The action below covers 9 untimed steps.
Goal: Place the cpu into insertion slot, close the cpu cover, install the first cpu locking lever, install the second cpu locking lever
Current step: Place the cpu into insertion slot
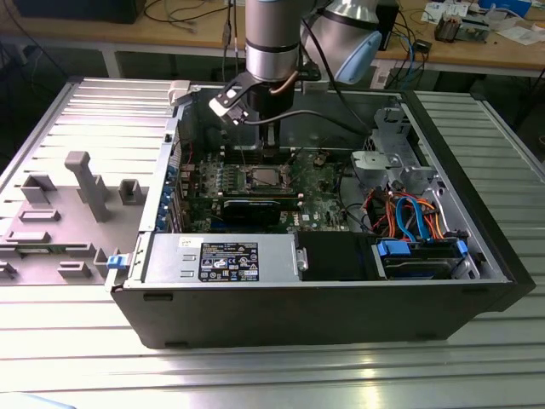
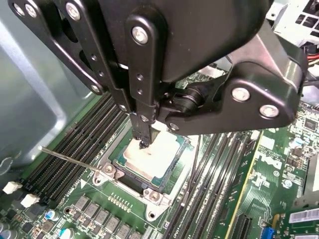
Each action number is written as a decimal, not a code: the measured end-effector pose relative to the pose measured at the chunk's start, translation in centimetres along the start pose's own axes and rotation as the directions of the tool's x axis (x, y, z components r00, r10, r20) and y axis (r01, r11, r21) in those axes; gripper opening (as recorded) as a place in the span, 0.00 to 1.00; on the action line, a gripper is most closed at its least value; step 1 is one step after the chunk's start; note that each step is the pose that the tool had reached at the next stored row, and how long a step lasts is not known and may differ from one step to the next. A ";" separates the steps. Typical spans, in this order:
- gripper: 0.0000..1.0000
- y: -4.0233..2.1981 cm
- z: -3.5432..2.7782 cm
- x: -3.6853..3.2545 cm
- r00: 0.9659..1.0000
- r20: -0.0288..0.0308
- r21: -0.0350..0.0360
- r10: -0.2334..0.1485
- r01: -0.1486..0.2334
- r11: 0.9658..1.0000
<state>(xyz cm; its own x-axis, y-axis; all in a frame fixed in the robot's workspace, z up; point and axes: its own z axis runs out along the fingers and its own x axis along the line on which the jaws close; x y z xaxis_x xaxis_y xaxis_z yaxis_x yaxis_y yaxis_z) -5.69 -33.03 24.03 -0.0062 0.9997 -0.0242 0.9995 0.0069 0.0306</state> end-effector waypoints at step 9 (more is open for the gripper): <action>0.11 0.06 -1.91 -0.04 1.000 0.001 0.000 0.000 0.000 1.000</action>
<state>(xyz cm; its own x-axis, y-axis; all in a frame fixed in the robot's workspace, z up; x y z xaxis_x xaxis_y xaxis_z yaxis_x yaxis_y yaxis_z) -5.69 -33.02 25.93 -0.0062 0.9997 -0.0255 0.9995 0.0070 0.0305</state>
